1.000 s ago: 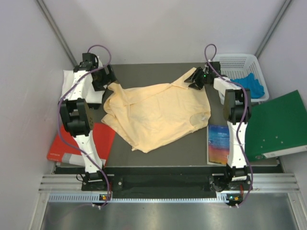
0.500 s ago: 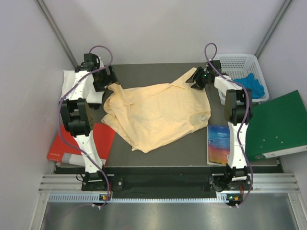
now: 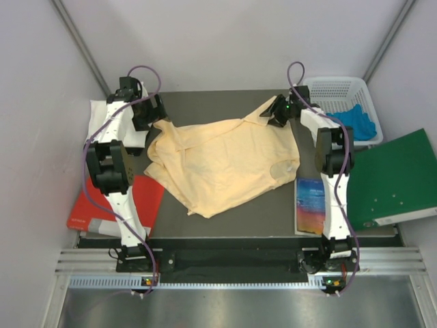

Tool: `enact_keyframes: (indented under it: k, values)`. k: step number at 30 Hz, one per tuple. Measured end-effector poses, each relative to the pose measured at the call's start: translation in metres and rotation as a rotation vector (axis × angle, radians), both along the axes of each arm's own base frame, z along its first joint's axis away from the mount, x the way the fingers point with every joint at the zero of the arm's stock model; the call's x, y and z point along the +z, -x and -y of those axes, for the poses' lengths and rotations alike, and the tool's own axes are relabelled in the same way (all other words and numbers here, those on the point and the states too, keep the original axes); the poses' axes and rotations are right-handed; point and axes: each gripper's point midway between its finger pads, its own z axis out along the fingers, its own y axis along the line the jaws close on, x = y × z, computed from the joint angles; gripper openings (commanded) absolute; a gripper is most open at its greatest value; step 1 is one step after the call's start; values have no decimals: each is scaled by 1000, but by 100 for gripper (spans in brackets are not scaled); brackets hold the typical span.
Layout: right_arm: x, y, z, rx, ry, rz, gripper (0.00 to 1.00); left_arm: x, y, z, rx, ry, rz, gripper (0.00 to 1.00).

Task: Fold and stack the t-shirts
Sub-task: Flatten out the tshirt

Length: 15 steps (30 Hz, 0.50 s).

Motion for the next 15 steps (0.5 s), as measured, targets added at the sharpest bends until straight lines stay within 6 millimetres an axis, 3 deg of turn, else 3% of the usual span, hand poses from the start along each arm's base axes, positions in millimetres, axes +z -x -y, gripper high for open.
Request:
enact_keyframes:
  k: [9, 12, 13, 15]
  values:
    - [3, -15, -11, -10, -36, 25, 42, -3, 1, -1, 2, -9, -7, 99]
    - [1, -17, -13, -13, -43, 21, 24, -3, 1, 0, -2, -11, -7, 99]
    - [-1, -17, -13, -15, -46, 17, 6, -3, 1, 1, -4, -11, -6, 99]
    - [-3, -17, -14, -16, -49, 12, 0, -3, 2, 2, -10, -13, -6, 99]
